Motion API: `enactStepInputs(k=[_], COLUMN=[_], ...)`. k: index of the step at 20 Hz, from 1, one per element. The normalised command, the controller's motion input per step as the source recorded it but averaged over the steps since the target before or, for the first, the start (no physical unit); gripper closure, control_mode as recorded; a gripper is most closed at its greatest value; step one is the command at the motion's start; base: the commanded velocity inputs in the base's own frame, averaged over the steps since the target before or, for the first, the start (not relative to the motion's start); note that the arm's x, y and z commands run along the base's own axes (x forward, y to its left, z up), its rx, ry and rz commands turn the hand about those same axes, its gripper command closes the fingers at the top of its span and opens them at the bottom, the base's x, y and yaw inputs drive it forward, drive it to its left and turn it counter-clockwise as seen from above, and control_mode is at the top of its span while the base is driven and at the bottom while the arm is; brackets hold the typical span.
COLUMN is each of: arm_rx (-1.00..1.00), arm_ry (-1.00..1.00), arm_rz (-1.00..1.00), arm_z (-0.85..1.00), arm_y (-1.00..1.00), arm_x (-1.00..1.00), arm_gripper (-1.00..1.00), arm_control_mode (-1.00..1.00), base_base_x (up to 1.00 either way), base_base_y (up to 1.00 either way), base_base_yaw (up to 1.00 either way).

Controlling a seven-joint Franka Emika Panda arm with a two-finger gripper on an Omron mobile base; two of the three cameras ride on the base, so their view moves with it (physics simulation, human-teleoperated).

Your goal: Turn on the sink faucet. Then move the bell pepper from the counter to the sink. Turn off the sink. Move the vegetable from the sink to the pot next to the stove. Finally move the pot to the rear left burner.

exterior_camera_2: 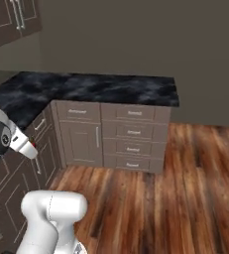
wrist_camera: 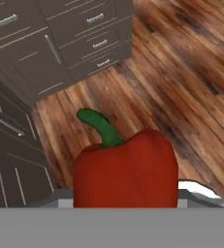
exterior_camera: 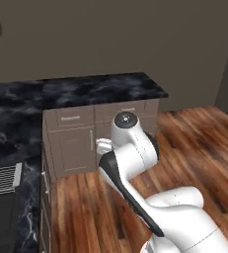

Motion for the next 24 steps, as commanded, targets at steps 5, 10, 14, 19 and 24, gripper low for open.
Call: enactStepInputs(k=[5,10,14,19,24], arm_rx=[0.0,0.0,0.0,0.0,0.0], arm_ry=[0.0,0.0,0.0,0.0,0.0], arm_rz=[0.0,0.0,0.0,0.0,0.0], arm_z=[0.0,0.0,0.0,0.0,0.0], arm_y=[0.0,0.0,0.0,0.0,0.0], arm_x=[0.0,0.0,0.0,0.0,0.0], arm_gripper=[1.0,1.0,1.0,1.0,1.0], arm_control_mode=[1.0,1.0,1.0,1.0,1.0], base_base_x=[0.0,0.0,0.0,0.0,0.0], base_base_y=[0.0,0.0,-0.02,-0.05,-0.11], base_base_yaw=[-0.56,-0.56,-0.55,-0.53,-0.5])
